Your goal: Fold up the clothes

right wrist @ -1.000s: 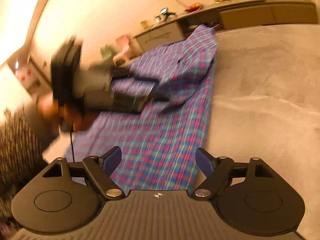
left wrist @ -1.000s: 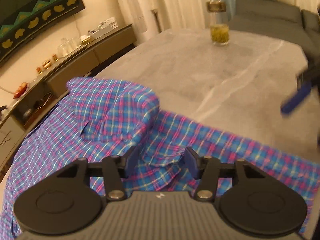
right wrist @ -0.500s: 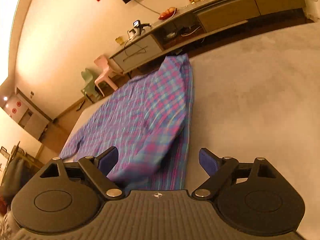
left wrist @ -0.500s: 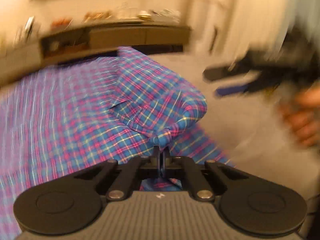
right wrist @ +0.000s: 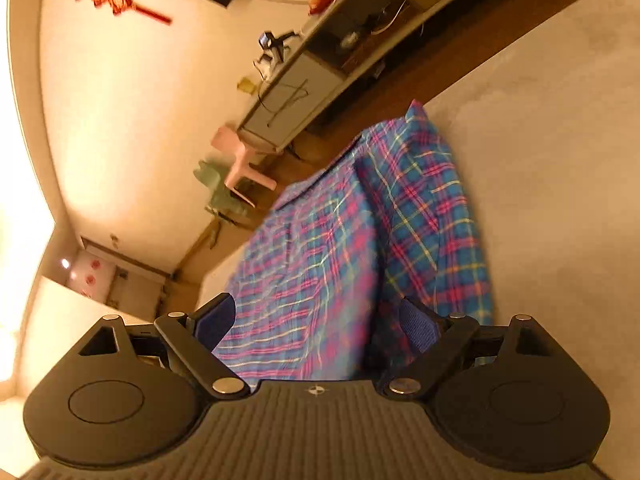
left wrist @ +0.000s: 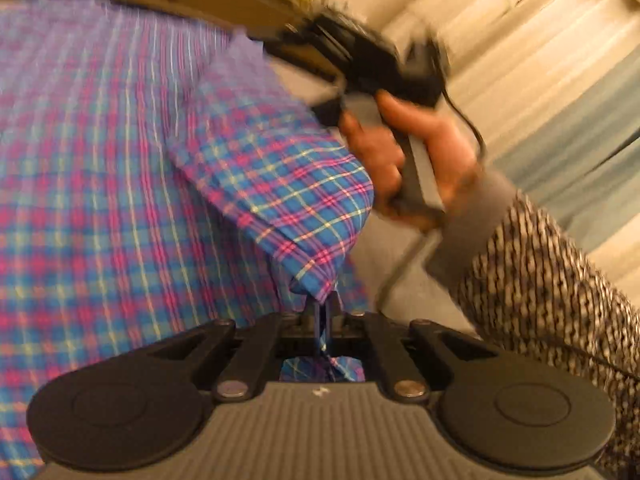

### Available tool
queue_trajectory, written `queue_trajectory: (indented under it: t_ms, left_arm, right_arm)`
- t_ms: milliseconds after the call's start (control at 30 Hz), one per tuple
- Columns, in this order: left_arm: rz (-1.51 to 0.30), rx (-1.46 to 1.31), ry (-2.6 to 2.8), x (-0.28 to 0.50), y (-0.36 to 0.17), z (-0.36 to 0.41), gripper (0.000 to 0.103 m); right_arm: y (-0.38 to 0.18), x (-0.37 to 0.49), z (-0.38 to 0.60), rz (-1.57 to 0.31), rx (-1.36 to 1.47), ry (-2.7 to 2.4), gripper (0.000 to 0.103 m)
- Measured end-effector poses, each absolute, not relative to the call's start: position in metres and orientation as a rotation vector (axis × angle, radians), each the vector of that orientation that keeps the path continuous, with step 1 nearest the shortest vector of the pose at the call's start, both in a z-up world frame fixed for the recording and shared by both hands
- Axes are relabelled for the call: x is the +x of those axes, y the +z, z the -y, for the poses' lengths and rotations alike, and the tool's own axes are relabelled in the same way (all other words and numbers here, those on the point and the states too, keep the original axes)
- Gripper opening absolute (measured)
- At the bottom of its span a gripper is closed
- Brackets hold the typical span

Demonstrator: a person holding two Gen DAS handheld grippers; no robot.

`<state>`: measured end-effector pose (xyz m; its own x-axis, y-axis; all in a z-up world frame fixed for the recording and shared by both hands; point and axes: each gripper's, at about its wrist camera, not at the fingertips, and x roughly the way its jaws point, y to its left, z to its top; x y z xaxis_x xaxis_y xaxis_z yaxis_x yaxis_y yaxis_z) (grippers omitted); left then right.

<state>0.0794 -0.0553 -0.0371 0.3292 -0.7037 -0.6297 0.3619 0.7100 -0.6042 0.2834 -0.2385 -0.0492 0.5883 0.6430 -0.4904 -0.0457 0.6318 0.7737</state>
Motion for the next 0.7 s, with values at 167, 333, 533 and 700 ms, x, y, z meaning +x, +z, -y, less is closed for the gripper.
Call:
queue_trajectory:
  t_ms: [167, 333, 533, 700]
  left_arm:
    - [-1.072, -0.348, -0.707, 0.082, -0.048, 0.059, 0.003]
    - [-1.088, -0.32, -0.73, 0.082, -0.053, 0.065, 0.012]
    - [-1.071, -0.285, -0.749, 0.076, -0.058, 0.074, 0.015]
    - [-1.085, -0.254, -0.755, 0.075, -0.068, 0.08, 0.015]
  right_arm:
    - [-0.05, 0.277, 0.217, -0.857, 0.494, 0.373, 0.052]
    - [-0.029, 0.251, 0.21, -0.756, 0.358, 0.282, 0.083]
    - [-0.004, 0.246, 0.187, -0.65, 0.152, 0.315, 0.059]
    - [-0.032, 0.3, 0.158, -0.775, -0.066, 0.262, 0.046]
